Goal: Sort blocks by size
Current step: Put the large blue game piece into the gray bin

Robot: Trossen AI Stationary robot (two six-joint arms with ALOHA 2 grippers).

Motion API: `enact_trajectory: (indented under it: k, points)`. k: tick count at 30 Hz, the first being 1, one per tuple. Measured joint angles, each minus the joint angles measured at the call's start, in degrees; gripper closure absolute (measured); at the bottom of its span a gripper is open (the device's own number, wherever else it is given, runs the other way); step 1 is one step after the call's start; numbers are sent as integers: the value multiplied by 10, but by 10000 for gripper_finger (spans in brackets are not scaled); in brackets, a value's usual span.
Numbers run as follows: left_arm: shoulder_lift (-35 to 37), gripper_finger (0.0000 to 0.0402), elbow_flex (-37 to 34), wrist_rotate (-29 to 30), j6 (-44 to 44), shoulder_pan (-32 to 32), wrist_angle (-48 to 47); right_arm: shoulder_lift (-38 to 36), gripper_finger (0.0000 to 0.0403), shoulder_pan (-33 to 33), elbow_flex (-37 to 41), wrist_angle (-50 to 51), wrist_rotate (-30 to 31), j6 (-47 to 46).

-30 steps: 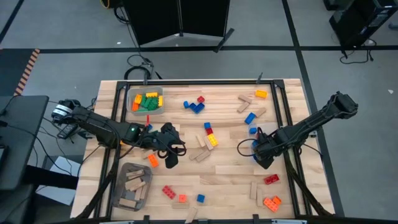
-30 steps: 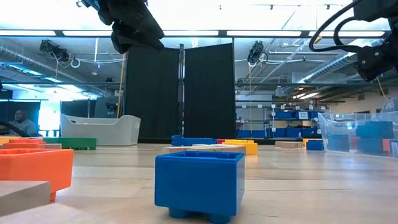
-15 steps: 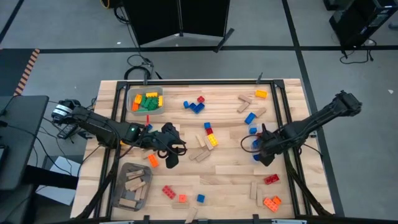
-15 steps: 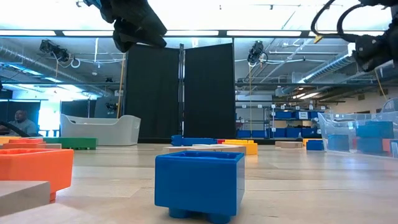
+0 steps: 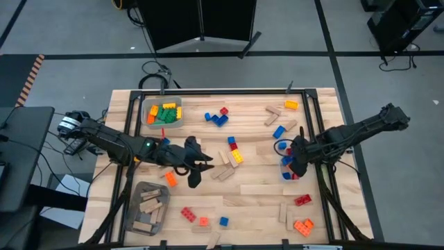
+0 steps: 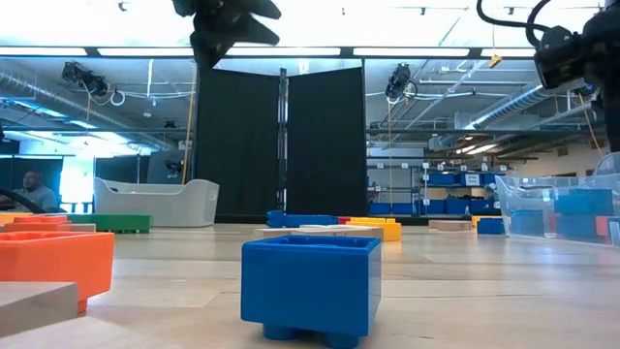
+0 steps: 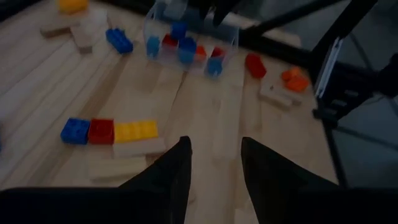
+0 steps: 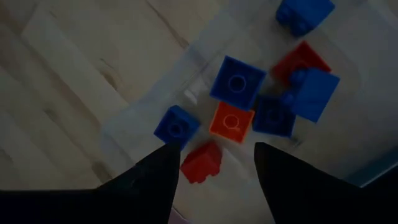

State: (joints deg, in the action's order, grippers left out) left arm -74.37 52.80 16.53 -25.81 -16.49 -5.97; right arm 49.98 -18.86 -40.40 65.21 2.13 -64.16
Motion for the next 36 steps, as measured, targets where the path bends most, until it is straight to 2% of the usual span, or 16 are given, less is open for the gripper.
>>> enact_trajectory:
  k: [8,14,17,21,25,33,36]
  points:
    - [0,254,0,9,-1,0,83,-2,183,12,0,0,0,73]
    - [0,254,0,144,-18,6,146,-2,183,12,0,0,21,106]
    - [0,254,3,164,-21,30,158,-1,185,12,0,-1,35,114]
    - [0,254,29,165,-70,85,111,-1,185,12,0,-1,59,114]
    - [0,254,65,148,-105,158,26,-1,184,12,0,-19,78,113]
    - [-5,253,79,97,-72,280,-2,-1,185,12,0,-67,83,102]
    - [-17,242,79,39,-47,323,-4,-1,186,12,0,-67,87,74]
